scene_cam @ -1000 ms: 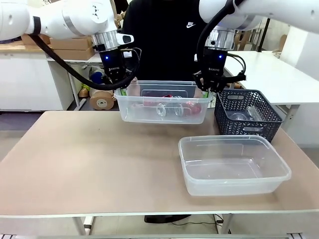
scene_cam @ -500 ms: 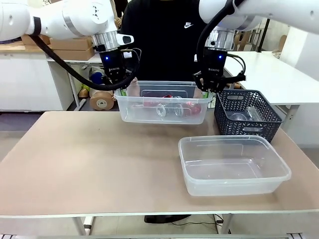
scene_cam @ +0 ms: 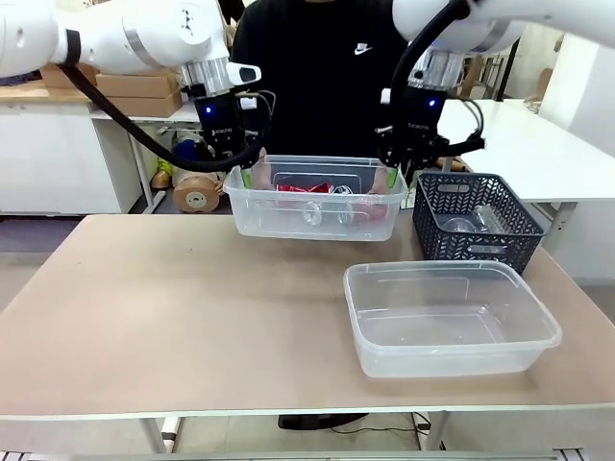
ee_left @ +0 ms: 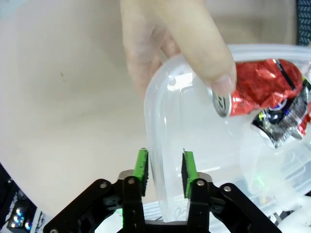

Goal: Sort the waste into each basket.
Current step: Release the Organizing box you were holding.

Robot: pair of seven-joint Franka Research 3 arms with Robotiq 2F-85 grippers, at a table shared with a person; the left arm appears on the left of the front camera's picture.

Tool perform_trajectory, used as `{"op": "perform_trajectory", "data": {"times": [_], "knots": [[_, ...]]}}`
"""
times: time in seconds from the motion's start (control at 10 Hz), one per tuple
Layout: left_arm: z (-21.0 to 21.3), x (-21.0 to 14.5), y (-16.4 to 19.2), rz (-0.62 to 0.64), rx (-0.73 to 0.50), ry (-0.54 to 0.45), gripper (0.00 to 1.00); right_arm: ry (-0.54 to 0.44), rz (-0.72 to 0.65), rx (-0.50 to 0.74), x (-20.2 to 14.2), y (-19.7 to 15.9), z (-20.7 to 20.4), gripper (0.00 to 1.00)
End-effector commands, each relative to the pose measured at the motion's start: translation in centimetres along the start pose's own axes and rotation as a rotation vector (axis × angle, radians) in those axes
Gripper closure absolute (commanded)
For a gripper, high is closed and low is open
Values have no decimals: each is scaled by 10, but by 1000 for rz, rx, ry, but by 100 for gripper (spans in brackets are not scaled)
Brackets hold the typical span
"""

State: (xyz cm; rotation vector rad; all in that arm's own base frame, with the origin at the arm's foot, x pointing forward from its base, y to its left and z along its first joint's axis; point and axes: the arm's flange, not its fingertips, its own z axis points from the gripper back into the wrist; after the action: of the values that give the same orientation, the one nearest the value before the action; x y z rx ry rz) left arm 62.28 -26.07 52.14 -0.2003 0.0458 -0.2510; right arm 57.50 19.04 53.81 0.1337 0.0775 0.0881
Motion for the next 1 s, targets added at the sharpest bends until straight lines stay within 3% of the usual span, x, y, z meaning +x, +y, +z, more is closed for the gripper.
{"op": "perform_trajectory", "data": {"times": [0.0,0.1,0.2,0.3,0.6,0.7,0.8,0.9], "knots": [[12,-19,1,26,54,-80,0,-110,-14,27,-31,-11,-10,0],[20,-27,-1,31,64,-151,12,-180,-12,51,-35,-14,-7,0],[23,-34,-3,13,61,-185,3,-215,-18,59,-39,-18,-5,0],[23,-38,-6,-15,65,-225,0,-254,-6,79,-43,-22,-3,0],[17,-40,-9,-128,64,-324,0,-444,10,82,-47,-28,-9,0],[13,-40,-9,-154,69,-317,0,-484,10,86,-44,-29,-13,0],[10,-40,-8,-191,111,-237,0,-554,-41,70,-37,-28,-17,0],[23,-28,-17,-108,46,-296,0,-421,-30,69,-36,-21,2,0]]}}
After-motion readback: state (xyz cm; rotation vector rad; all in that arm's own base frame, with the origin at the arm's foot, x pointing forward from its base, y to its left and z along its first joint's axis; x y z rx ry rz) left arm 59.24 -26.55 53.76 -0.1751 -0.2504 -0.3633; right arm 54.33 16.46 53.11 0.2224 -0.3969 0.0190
